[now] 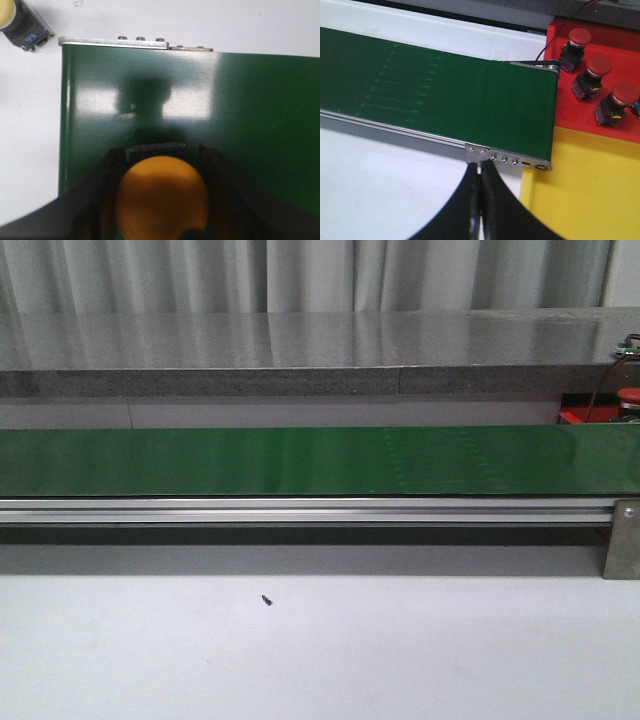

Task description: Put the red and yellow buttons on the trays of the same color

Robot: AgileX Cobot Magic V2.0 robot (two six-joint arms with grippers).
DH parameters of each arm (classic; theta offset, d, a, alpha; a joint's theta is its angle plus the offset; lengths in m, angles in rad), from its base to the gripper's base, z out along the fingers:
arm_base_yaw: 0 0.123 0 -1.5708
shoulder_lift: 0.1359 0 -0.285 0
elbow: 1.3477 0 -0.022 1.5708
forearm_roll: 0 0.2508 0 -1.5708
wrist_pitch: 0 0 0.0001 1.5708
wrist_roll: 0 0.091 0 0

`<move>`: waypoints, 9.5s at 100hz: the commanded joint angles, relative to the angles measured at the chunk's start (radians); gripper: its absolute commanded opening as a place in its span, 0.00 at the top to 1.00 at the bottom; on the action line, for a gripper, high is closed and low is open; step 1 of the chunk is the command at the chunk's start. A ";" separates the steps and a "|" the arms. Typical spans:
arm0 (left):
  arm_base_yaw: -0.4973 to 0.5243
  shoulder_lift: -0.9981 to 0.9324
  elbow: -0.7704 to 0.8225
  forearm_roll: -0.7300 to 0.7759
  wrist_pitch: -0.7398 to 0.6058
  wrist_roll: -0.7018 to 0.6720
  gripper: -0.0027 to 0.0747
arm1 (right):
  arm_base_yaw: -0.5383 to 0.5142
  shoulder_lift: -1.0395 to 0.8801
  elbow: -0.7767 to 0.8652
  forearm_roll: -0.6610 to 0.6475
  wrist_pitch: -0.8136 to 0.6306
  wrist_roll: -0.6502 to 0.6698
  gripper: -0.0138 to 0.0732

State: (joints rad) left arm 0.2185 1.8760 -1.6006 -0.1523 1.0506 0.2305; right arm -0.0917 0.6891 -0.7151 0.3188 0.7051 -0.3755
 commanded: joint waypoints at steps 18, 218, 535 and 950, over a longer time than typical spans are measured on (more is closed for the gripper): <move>-0.006 -0.038 -0.026 -0.018 -0.028 0.000 0.68 | 0.002 -0.003 -0.025 0.009 -0.059 -0.007 0.92; 0.321 0.077 -0.170 0.080 -0.295 -0.006 0.29 | 0.002 -0.003 -0.025 0.009 -0.059 -0.007 0.92; 0.081 -0.168 0.082 -0.142 -0.169 0.111 0.83 | 0.002 -0.003 -0.025 0.009 -0.060 -0.007 0.92; -0.123 -0.881 0.610 -0.200 -0.422 0.148 0.99 | 0.154 0.987 -0.622 -0.017 0.037 0.012 0.23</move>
State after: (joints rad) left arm 0.1024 1.0139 -0.9651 -0.3272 0.6952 0.3805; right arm 0.0687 1.6958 -1.3031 0.3170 0.7841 -0.3792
